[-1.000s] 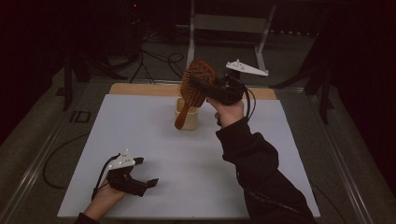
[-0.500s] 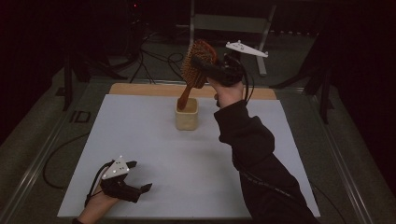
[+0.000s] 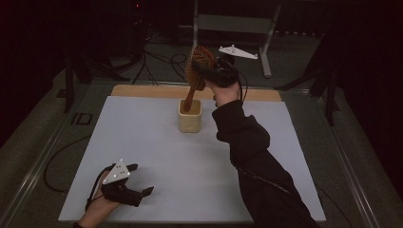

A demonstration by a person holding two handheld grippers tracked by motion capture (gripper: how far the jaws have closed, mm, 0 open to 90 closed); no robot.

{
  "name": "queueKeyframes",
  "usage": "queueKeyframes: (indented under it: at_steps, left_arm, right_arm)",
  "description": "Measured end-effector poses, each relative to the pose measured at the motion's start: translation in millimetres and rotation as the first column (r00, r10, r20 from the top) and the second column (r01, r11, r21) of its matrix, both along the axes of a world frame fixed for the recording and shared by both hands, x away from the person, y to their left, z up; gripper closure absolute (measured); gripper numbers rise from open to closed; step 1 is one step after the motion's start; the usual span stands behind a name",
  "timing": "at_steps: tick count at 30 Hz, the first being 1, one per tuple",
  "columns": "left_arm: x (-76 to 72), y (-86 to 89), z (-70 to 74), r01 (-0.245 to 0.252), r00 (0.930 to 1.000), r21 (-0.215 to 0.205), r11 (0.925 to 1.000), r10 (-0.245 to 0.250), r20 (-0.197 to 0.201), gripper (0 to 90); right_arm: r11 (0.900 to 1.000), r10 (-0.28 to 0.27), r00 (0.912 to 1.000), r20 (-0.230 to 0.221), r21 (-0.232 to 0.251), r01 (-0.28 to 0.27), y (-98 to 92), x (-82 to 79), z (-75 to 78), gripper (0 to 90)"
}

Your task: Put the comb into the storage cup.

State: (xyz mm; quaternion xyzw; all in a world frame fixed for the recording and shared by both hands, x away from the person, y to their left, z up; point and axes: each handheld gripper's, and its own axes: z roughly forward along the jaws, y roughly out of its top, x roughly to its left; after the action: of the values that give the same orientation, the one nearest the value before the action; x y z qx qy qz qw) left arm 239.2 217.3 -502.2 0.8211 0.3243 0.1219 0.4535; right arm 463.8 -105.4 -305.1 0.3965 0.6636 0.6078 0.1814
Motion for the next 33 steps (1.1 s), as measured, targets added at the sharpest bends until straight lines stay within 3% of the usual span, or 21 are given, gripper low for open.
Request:
queueKeyframes:
  at_steps: [16, 33]
  left_arm:
    - [-1.3, -0.2, -1.5, 0.017, 0.9998, -0.003, 0.9999, -0.017, 0.008, 0.0]
    - [-1.5, 1.0, -2.2, 0.02, 0.9998, 0.0, 0.9998, -0.02, 0.007, 0.0]
  right_arm:
    - [0.999, -0.032, 0.9976, -0.061, -0.036, 0.03, 10.3, 16.3, -37.4, 51.5]
    - [0.998, -0.037, 0.9929, -0.113, -0.056, 0.031, 16.5, 21.1, -70.4, 51.3]
